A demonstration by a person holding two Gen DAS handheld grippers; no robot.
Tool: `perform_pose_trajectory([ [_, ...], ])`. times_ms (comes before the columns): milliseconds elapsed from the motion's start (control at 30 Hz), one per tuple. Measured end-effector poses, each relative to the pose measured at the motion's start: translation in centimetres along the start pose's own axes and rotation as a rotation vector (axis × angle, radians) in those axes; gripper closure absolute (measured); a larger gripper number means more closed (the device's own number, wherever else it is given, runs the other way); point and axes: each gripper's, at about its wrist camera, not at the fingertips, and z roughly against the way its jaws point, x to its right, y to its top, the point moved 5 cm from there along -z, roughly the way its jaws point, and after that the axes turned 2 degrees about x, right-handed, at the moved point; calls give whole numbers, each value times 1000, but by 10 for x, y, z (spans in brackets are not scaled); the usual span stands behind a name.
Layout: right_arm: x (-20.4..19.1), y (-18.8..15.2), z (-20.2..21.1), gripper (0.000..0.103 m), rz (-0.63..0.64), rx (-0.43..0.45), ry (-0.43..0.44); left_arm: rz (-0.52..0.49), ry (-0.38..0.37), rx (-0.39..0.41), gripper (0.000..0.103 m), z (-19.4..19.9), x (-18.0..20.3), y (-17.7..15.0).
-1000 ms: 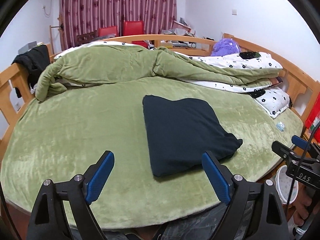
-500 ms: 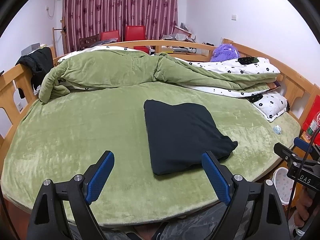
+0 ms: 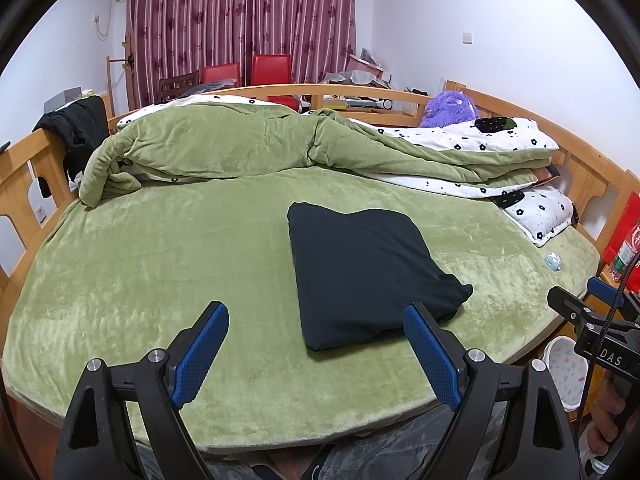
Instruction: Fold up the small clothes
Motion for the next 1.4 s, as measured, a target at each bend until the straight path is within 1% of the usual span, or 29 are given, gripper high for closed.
perform_pose_trajectory([
  [567,-9,1,9,9,4,4,2,8,6,-1,14,5,0,-3],
  [900,-14,4,11,9,9,10,12,27,8,8,14,11,-13,-4],
  [1400,-22,5,16,9,7,15,19,31,8,11,14,13,-17,-2],
])
